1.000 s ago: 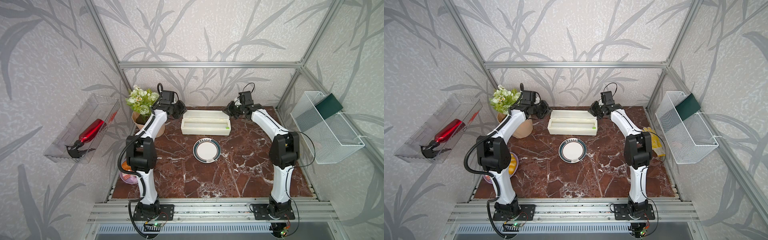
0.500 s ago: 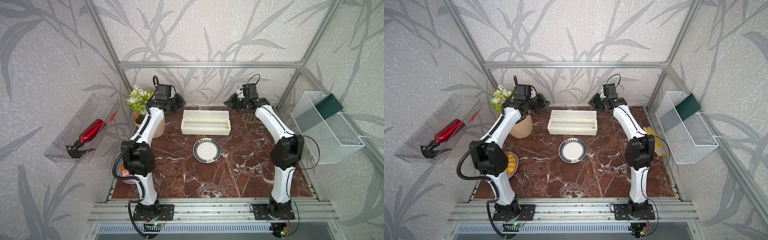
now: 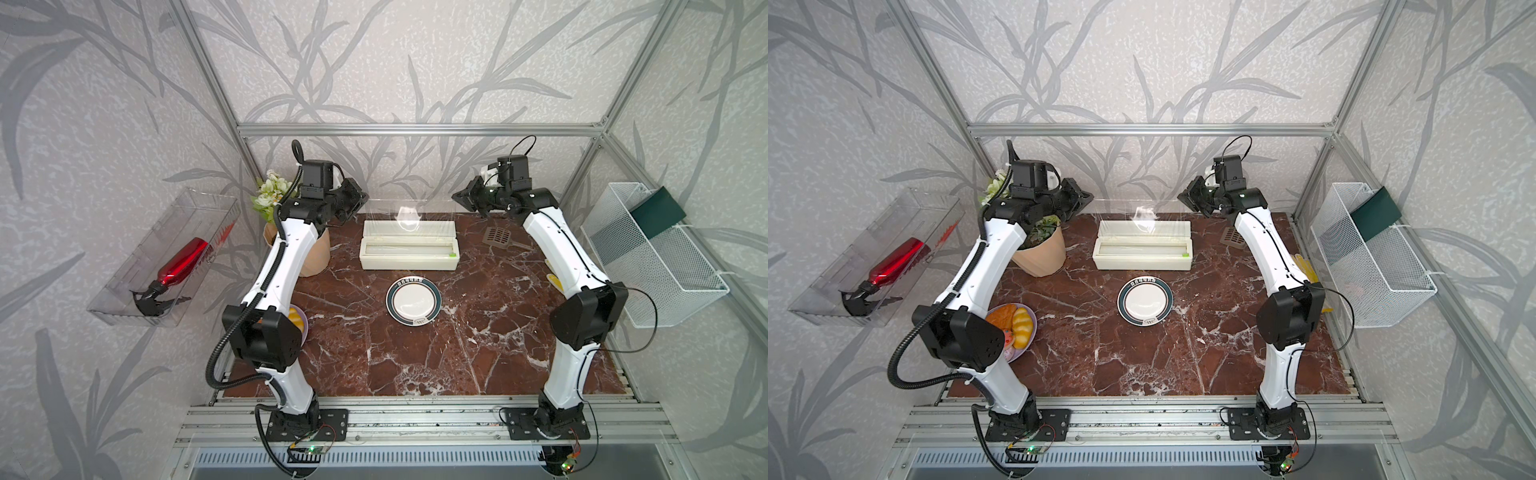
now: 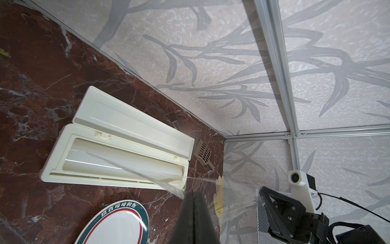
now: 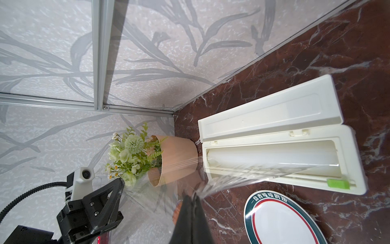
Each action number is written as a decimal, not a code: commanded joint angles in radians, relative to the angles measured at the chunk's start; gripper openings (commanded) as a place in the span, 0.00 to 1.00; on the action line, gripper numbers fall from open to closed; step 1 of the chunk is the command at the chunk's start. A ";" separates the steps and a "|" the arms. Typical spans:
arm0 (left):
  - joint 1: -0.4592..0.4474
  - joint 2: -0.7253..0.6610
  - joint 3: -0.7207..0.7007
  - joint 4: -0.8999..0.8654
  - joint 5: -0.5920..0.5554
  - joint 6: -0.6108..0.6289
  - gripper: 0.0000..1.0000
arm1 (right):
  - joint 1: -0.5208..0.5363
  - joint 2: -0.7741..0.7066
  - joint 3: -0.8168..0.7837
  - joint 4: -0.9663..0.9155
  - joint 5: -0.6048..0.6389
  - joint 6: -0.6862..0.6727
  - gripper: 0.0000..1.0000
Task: Wrap the plate with plastic wrap
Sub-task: Pull the plastic wrap from the plastic wrap cutting box.
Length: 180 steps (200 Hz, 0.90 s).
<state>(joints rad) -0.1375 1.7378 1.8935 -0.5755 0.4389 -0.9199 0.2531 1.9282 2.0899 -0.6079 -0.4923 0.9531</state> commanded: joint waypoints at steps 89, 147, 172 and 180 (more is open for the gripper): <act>0.003 -0.115 0.081 -0.053 -0.040 0.017 0.00 | -0.018 -0.159 0.006 -0.023 0.003 -0.021 0.00; 0.001 -0.140 0.124 -0.090 -0.039 0.019 0.00 | -0.018 -0.179 0.025 -0.033 -0.009 -0.019 0.00; -0.002 -0.161 0.130 -0.094 -0.044 0.017 0.00 | -0.018 -0.184 0.035 -0.034 -0.014 -0.016 0.00; -0.003 -0.165 0.133 -0.094 -0.047 0.016 0.00 | -0.017 -0.179 0.050 -0.040 -0.017 -0.017 0.00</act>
<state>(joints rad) -0.1440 1.6485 1.9774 -0.6811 0.4347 -0.9092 0.2531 1.7996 2.0815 -0.6441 -0.5171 0.9489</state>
